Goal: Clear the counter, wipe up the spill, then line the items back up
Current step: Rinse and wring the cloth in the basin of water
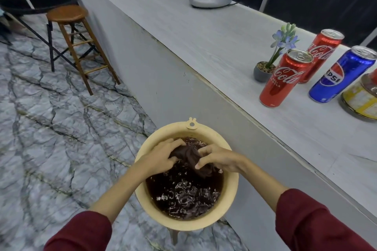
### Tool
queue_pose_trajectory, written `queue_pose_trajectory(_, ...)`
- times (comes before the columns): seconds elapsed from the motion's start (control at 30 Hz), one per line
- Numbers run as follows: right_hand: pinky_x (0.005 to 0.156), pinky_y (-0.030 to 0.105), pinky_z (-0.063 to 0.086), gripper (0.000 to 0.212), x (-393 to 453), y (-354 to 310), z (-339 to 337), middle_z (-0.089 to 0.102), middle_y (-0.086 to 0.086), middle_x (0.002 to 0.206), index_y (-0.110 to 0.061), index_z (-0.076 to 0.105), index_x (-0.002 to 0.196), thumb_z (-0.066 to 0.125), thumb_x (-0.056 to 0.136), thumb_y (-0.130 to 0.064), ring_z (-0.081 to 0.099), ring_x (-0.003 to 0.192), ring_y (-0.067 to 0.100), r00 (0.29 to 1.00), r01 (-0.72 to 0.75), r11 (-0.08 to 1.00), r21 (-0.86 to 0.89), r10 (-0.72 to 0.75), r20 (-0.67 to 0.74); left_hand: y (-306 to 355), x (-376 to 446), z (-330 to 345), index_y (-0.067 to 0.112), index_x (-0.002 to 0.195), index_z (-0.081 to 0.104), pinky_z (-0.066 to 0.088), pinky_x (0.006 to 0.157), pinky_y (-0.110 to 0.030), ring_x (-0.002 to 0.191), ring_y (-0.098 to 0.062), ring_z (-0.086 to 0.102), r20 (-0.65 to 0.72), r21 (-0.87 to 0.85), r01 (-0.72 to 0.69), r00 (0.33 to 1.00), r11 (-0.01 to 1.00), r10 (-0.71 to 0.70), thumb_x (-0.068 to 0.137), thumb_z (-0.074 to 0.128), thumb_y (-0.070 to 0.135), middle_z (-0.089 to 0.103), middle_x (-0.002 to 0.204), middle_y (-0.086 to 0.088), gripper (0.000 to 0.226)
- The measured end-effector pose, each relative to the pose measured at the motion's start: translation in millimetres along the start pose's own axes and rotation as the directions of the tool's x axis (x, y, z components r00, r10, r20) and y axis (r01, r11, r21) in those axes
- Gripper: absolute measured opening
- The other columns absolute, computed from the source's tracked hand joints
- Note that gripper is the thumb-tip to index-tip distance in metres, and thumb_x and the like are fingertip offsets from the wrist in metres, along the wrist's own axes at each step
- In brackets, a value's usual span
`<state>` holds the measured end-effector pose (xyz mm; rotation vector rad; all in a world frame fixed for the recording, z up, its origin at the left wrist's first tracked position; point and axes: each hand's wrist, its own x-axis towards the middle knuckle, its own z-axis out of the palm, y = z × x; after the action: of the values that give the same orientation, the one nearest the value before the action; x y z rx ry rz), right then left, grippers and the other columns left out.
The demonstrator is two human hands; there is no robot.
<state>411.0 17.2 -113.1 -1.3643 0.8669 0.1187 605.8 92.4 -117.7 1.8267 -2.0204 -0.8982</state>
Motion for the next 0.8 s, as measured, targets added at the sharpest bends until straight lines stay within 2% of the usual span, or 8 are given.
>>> queue_pose_trajectory(0.13,0.066,0.031,0.055,0.031,1,1,5,0.068,0.009,0.081,-0.013,0.055,0.102,0.052,0.074,-0.001,0.066,0.074,0.024,0.987,-0.062,0.954,0.292,0.015,0.16,10,1,-2,0.023,0.103,0.055,0.043,0.075,-0.031,0.087,-0.015,0.054,-0.065,-0.073,-0.023,0.998,0.997,0.018,0.07,0.05,0.024,0.059,0.096,-0.002,0.033)
queue_pose_trajectory(0.23,0.048,0.022,0.045,0.029,3,-4,3,0.057,0.006,0.066,-0.012,0.047,0.099,0.053,0.073,-0.001,0.053,0.057,0.015,0.972,-0.123,0.953,0.277,0.06,0.226,13,0,-9,0.019,0.093,0.058,0.04,0.066,-0.026,0.075,-0.011,0.051,-0.097,-0.051,-0.057,0.994,0.997,0.052,0.065,0.052,0.024,0.059,0.085,0.002,0.029)
queue_pose_trajectory(0.33,0.045,0.018,0.038,0.015,4,-12,-1,0.05,0.002,0.065,-0.01,0.057,0.087,0.062,0.074,-0.004,0.044,0.053,0.008,0.973,-0.126,0.985,0.121,0.099,0.207,16,1,-12,0.017,0.085,0.056,0.04,0.063,-0.03,0.073,-0.016,0.052,-0.088,0.029,-0.075,0.993,0.997,0.077,0.063,0.051,0.025,0.059,0.08,0.001,0.024)
queue_pose_trajectory(0.37,0.043,0.017,0.036,0.01,3,-16,0,0.05,0.0,0.061,-0.012,0.058,0.076,0.064,0.075,-0.004,0.043,0.049,0.007,0.98,-0.124,0.992,0.031,0.117,0.158,18,1,-12,0.016,0.081,0.054,0.037,0.059,-0.028,0.071,-0.018,0.051,-0.08,0.089,-0.079,0.993,0.993,0.087,0.063,0.051,0.027,0.059,0.077,0.001,0.022)
queue_pose_trajectory(0.43,0.038,0.018,0.029,0.024,3,-23,5,0.044,-0.003,0.047,-0.015,0.048,0.06,0.067,0.071,-0.007,0.039,0.041,0.008,0.99,-0.141,0.966,-0.216,0.133,-0.052,22,4,-12,0.018,0.074,0.043,0.029,0.05,-0.026,0.067,-0.02,0.05,-0.074,0.256,-0.063,0.994,0.965,0.084,0.065,0.051,0.032,0.058,0.07,0.001,0.019)
queue_pose_trajectory(0.53,0.041,0.024,0.028,0.036,9,-29,15,0.037,-0.003,0.045,-0.016,0.036,0.053,0.071,0.064,-0.015,0.035,0.041,0.014,0.966,-0.124,0.851,-0.511,-0.014,-0.257,27,6,-9,0.024,0.072,0.04,0.031,0.055,-0.028,0.074,-0.024,0.057,-0.072,0.397,0.002,0.997,0.918,0.029,0.072,0.055,0.035,0.063,0.074,-0.001,0.019)
queue_pose_trajectory(0.63,0.045,0.026,0.029,0.037,11,-30,21,0.042,-0.002,0.053,-0.016,0.037,0.053,0.072,0.066,-0.02,0.042,0.05,0.017,0.95,-0.072,0.702,-0.708,-0.169,-0.264,32,7,-6,0.021,0.059,0.039,0.03,0.053,-0.029,0.071,-0.025,0.06,-0.063,0.406,0.044,0.998,0.913,-0.02,0.074,0.054,0.035,0.05,0.058,0.004,0.025)
queue_pose_trajectory(0.8,0.053,0.031,0.036,0.013,4,-27,26,0.055,0.008,0.067,-0.01,0.049,0.065,0.056,0.074,-0.016,0.05,0.062,0.026,0.899,-0.095,0.392,-0.915,-0.36,-0.247,40,7,-3,0.021,0.048,0.031,0.032,0.051,-0.029,0.059,-0.027,0.052,-0.024,0.281,0.125,0.992,0.951,-0.123,0.076,0.053,0.028,0.037,0.048,0.006,0.037)
